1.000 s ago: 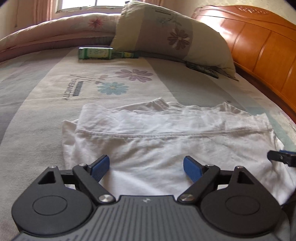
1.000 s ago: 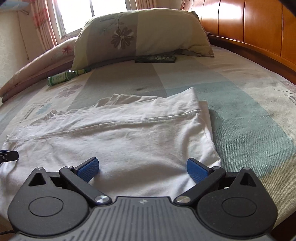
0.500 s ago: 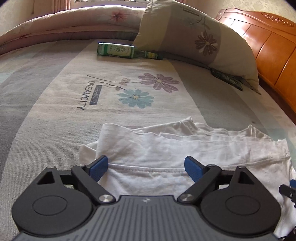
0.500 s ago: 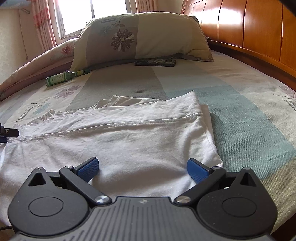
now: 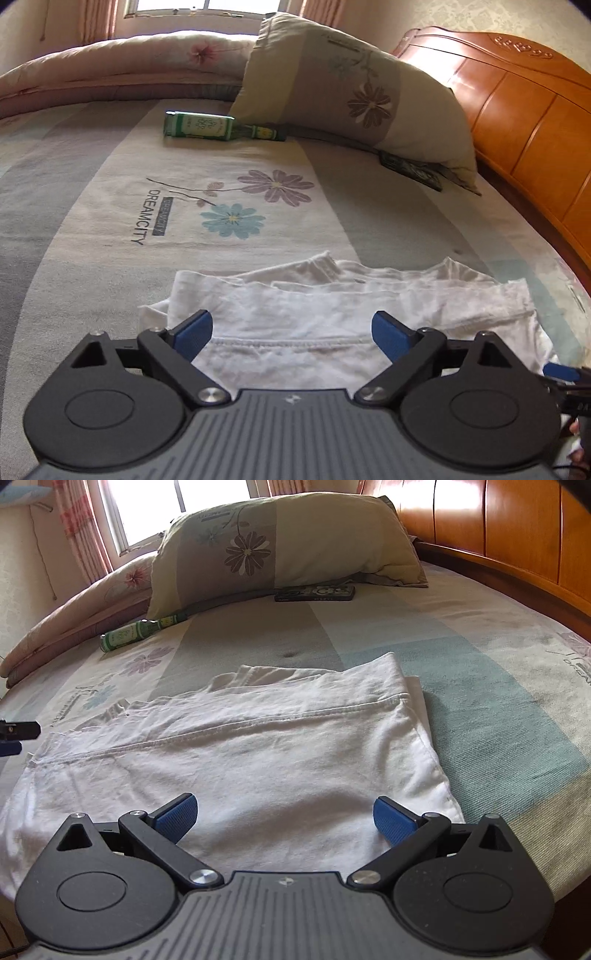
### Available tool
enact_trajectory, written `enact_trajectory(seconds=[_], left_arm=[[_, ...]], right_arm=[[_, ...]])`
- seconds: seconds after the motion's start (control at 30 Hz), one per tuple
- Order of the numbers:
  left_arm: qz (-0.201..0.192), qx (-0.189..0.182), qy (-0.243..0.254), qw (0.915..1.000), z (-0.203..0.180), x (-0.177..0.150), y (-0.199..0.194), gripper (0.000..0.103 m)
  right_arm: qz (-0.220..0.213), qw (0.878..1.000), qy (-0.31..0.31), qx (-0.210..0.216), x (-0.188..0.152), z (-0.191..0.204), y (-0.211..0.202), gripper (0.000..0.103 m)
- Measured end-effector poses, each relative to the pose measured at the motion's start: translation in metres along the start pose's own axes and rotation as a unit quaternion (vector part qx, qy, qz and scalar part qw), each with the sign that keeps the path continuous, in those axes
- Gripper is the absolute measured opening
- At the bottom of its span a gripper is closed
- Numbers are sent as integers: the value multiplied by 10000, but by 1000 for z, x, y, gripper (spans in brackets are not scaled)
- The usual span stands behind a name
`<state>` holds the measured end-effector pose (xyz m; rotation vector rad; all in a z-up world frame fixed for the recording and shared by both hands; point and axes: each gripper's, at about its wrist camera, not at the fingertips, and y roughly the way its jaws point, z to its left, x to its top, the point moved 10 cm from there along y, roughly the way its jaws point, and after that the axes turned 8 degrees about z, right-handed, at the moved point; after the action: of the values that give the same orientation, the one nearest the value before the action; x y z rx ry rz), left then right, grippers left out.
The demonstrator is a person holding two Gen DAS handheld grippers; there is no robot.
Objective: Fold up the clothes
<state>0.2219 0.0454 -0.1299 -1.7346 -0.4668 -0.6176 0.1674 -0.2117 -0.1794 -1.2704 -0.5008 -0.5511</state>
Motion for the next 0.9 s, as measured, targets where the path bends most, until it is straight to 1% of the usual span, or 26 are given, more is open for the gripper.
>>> enact_trajectory(seconds=[0.03,0.17,0.23,0.3,0.4,0.43,0.5,0.57,0.6,0.67,0.7,0.8,0.9], left_arm=[[67,15,81,9999,-5,-10,-3,93],[444,-168,-132,9988,-10,-58,-2,93],[415,-119,-61,9991,-7,-73,-7,93],[390,59,94,9992,-2,-76,-18,93],[263,89,-45,9996,7,-70,-35,93],[192,50,-18,9998,7,-68,-41,93],[50,-50,77,9999,4,-64,-51,93],[66,-302,184,9994,-3,-68,-53,94],[122,-447,193,9987,-7,-73,-51,94],[418,-685,-45,9968,-7,-91,-43,94],[550,-686,-188,9960,-4,-100,-39,94],[562,-672,-303,9957,2,-116,-48,94],[454,-693,-150,9965,0,-119,-59,94]], right_arm=[[-20,10000,-60,49,-1,7,-3,103],[58,9995,-279,154,-7,29,-6,103],[207,9993,-231,230,-11,35,-1,103],[478,9987,-108,115,-20,31,6,103],[632,9975,-205,-222,-27,29,1,103],[642,9975,-164,-256,-27,30,-3,103],[547,9984,-114,-107,-25,38,-13,103],[480,9984,-288,-7,-22,53,-19,103],[447,9982,-398,-15,-21,60,-21,103],[440,9974,-576,-28,-22,71,-23,103],[459,9970,-631,-11,-23,74,-24,103],[527,9960,-722,15,-28,81,-28,103],[523,9960,-727,69,-31,86,-33,103]])
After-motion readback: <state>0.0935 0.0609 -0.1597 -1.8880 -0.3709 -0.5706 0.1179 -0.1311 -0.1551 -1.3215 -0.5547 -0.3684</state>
